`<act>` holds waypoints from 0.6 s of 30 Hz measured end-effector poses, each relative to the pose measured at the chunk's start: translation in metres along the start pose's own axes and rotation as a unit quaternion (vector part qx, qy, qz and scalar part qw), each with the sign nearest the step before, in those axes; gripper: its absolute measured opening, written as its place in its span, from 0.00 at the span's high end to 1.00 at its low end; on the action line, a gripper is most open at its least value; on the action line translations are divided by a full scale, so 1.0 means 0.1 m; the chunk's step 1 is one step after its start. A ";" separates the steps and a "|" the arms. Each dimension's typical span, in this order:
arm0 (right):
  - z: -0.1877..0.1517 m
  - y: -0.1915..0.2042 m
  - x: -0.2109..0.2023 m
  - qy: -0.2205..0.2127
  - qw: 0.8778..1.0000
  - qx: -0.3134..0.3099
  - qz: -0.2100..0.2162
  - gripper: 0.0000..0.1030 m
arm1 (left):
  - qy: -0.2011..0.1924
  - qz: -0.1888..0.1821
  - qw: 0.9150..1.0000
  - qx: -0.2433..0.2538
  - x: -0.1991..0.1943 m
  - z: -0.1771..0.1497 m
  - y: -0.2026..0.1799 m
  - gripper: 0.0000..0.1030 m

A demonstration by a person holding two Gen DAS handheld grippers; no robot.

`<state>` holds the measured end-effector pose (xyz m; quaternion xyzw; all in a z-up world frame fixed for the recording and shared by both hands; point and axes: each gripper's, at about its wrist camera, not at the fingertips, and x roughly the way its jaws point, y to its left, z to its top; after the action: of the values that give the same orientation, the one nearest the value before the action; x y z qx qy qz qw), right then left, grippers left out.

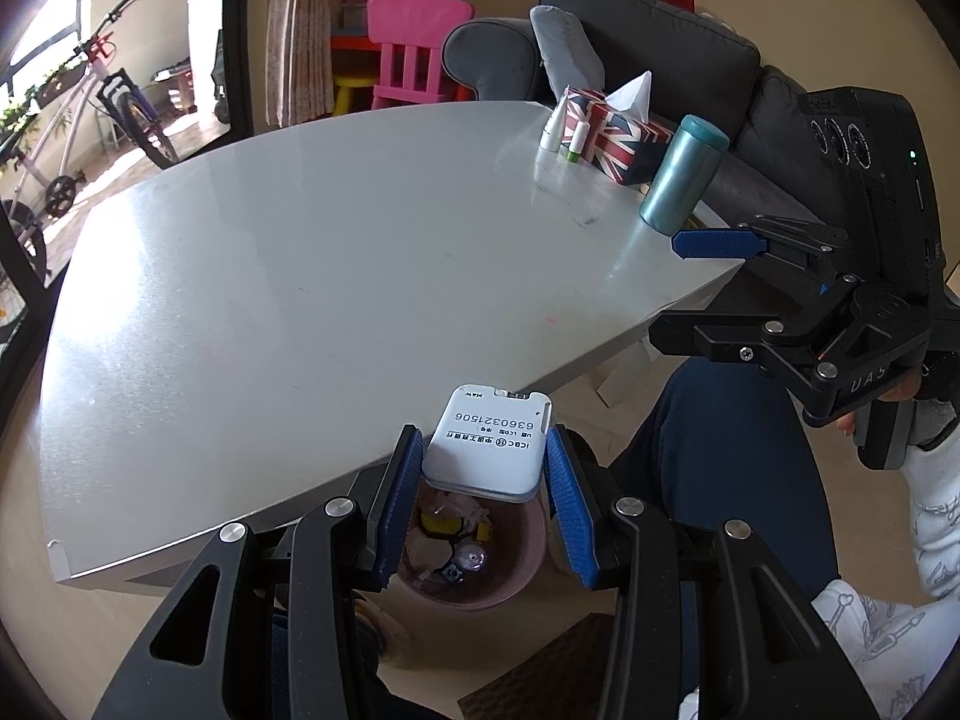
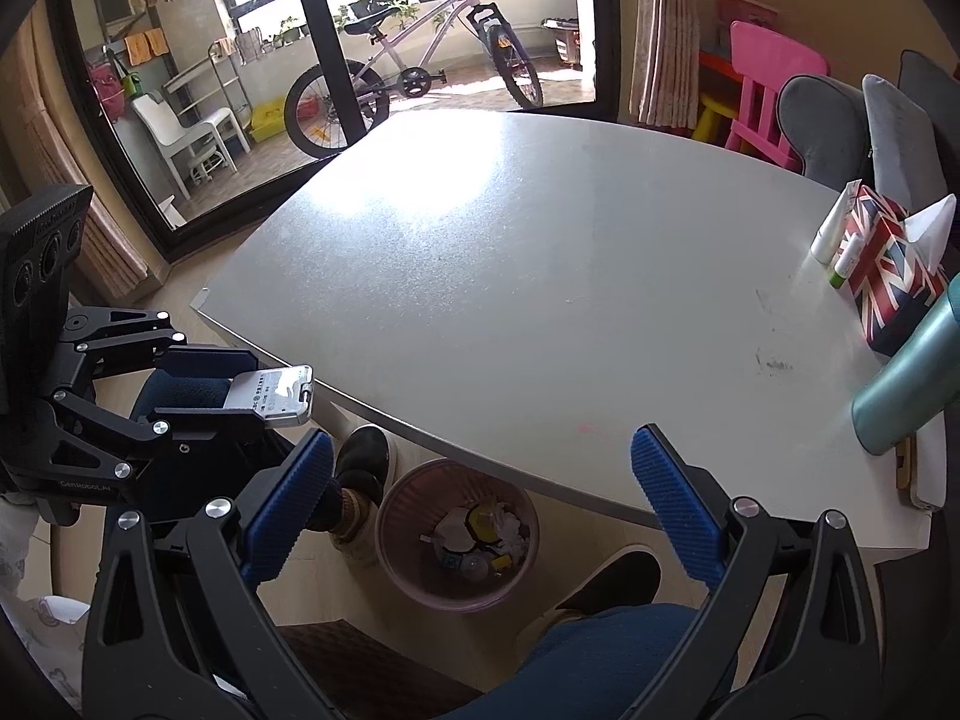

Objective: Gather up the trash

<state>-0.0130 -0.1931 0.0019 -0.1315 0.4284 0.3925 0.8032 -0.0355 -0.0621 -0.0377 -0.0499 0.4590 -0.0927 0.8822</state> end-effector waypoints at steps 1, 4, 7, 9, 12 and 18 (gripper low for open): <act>0.00 -0.01 -0.01 -0.001 1.000 0.002 -0.001 0.05 | 0.001 -0.001 1.000 0.000 0.01 0.00 0.00 0.59; 0.01 -0.04 -0.01 -0.002 1.000 0.005 -0.004 0.05 | 0.004 -0.004 1.000 0.001 0.03 0.00 -0.01 0.59; 0.00 -0.07 -0.02 -0.003 1.000 0.010 -0.006 0.05 | 0.004 -0.007 1.000 0.004 0.03 0.00 -0.02 0.59; 0.00 -0.09 -0.02 -0.003 1.000 0.012 -0.006 0.05 | 0.002 -0.008 1.000 0.006 0.03 0.00 -0.02 0.58; 0.00 -0.11 -0.01 -0.004 1.000 0.015 -0.008 0.05 | -0.011 -0.007 1.000 0.002 0.01 0.01 -0.01 0.05; -0.02 -0.13 -0.02 -0.004 1.000 0.017 -0.008 0.05 | -0.013 0.003 1.000 -0.008 0.02 0.00 0.04 0.05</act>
<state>-0.0049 -0.2032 0.0005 -0.1198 0.4312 0.3790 0.8100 -0.0334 -0.0586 -0.0401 -0.0571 0.4486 -0.0854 0.8878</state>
